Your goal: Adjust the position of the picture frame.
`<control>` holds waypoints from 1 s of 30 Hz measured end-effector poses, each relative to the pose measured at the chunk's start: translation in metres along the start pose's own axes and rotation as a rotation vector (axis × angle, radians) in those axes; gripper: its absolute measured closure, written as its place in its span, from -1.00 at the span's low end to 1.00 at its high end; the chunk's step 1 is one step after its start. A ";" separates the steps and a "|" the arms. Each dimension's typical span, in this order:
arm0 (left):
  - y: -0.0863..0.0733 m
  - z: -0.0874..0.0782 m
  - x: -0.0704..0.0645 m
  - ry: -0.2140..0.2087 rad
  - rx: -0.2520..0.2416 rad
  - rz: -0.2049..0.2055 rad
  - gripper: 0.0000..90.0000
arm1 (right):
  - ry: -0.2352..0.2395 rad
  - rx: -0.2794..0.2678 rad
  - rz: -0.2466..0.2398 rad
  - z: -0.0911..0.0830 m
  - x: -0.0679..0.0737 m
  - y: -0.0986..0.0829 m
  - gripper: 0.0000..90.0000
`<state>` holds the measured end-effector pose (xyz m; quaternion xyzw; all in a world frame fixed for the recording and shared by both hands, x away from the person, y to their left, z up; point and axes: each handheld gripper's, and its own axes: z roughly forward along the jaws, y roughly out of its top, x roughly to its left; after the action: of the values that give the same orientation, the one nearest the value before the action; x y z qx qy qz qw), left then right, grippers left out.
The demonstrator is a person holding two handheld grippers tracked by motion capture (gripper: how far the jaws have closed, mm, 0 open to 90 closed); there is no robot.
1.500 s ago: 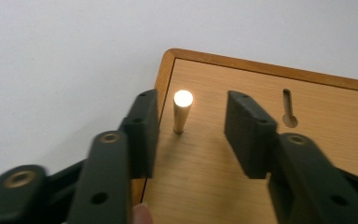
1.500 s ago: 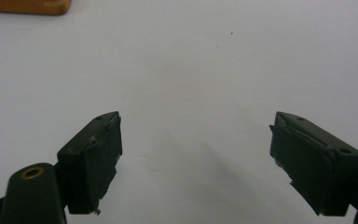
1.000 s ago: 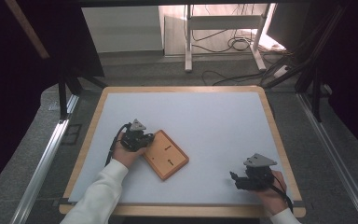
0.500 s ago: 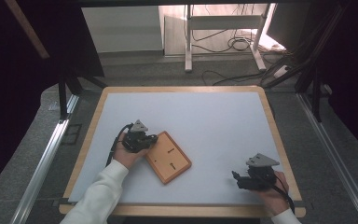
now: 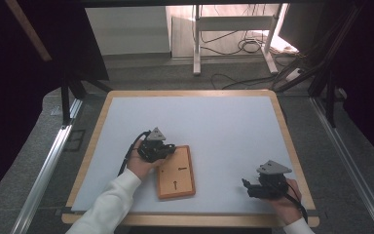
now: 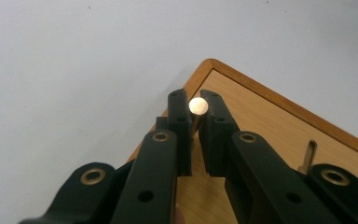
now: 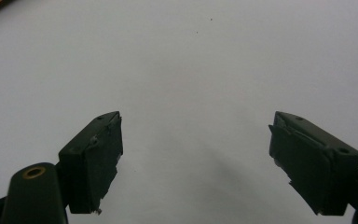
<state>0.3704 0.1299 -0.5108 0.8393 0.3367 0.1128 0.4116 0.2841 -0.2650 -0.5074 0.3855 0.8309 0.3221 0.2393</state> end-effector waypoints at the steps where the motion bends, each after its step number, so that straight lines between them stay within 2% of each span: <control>1: 0.001 0.002 0.000 -0.006 0.001 -0.005 0.87 | 0.000 0.000 0.000 0.001 0.000 0.000 -0.61; 11: 0.011 0.017 -0.011 -0.026 0.019 0.017 0.88 | 0.005 0.009 -0.001 0.003 0.001 -0.001 -0.61; 15: 0.007 0.021 -0.006 -0.042 0.025 -0.003 0.88 | 0.005 0.010 0.000 0.003 0.001 -0.001 -0.61; 23: 0.005 0.020 -0.006 -0.038 0.022 0.007 0.88 | 0.006 0.011 -0.003 0.004 0.001 -0.001 -0.61; 26: 0.005 0.020 -0.006 -0.036 0.018 0.024 0.87 | 0.005 0.010 -0.006 0.004 0.002 -0.001 -0.61; 27: 0.005 0.019 -0.006 -0.035 0.013 0.026 0.86 | 0.005 0.009 -0.006 0.004 0.002 -0.001 -0.61; 28: 0.006 0.017 -0.005 -0.037 -0.011 0.020 0.73 | 0.004 0.007 -0.006 0.005 0.002 -0.001 -0.61; 30: 0.006 0.014 -0.005 -0.039 -0.025 0.017 0.55 | 0.003 0.005 -0.006 0.005 0.002 -0.001 -0.61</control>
<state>0.3764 0.1155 -0.5145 0.8390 0.3203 0.1040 0.4274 0.2854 -0.2625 -0.5120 0.3830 0.8332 0.3200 0.2381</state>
